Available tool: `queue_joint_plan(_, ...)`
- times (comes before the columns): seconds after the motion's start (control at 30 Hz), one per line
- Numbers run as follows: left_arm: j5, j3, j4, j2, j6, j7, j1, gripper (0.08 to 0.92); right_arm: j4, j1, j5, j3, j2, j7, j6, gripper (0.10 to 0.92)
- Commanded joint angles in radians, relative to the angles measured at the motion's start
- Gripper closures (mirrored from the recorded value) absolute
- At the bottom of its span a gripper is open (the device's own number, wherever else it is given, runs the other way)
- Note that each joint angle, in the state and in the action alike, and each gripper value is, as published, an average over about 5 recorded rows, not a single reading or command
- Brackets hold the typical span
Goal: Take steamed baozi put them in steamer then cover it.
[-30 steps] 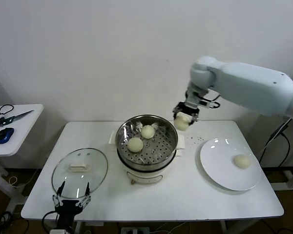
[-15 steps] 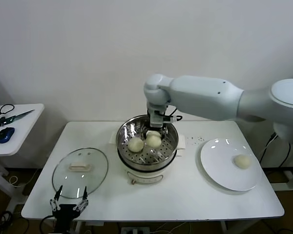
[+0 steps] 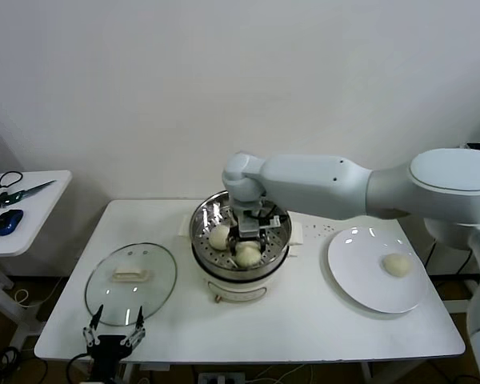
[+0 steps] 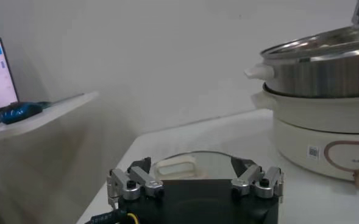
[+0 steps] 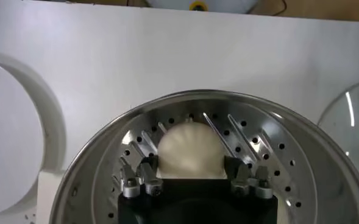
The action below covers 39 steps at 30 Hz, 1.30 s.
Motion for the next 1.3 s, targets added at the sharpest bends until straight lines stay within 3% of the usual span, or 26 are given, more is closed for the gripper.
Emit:
queue_joint_plan(0.03, 0.0, 0.001, 0.001, 0.0, 0.0, 0.0, -0.003, 0.177, -0.001, -0.022, -0.024, -0.003, 0.015, 0.019, -0.001, 0.268)
queue_joint_plan(0.17, 0.001, 0.002, -0.003, 0.0, 0.003, -0.001, -0.006, 0.177, 0.004, -0.013, -0.041, 0.019, 0.002, 0.011, 0.004, 0.209)
queue_joint_plan(0.4, -0.006, 0.001, -0.016, 0.0, 0.011, -0.016, 0.004, 0.177, 0.001, 0.071, 0.014, 0.045, -0.076, -0.005, 0.027, 0.202)
queue_joint_plan(0.53, -0.005, 0.002, -0.021, 0.001, 0.011, -0.015, 0.007, 0.177, -0.019, 0.144, 0.116, 0.037, -0.156, -0.006, -0.027, 0.203)
queue_joint_plan(0.63, -0.005, 0.002, -0.027, 0.003, 0.013, -0.015, 0.005, 0.177, -0.045, 0.199, 0.227, -0.003, -0.238, 0.073, -0.155, 0.203)
queue_joint_plan(0.77, -0.005, 0.004, -0.032, 0.008, 0.014, -0.014, 0.003, 0.177, -0.057, 0.241, 0.392, -0.063, -0.352, 0.193, -0.447, 0.203)
queue_joint_plan(1.0, -0.005, 0.005, -0.038, 0.01, 0.014, -0.013, 0.002, 0.177, -0.04, 0.186, 0.582, -0.056, -0.562, 0.179, -0.775, 0.203)
queue_joint_plan(1.13, -0.004, 0.004, -0.04, 0.013, 0.013, -0.013, 0.008, 0.177, -0.042, 0.095, 0.536, -0.029, -0.672, 0.154, -0.788, 0.203)
queue_joint_plan(1.3, 0.005, 0.005, -0.044, 0.014, 0.012, -0.013, 0.017, 0.177, -0.099, -0.094, 0.339, 0.089, -0.764, 0.109, -0.719, 0.203)
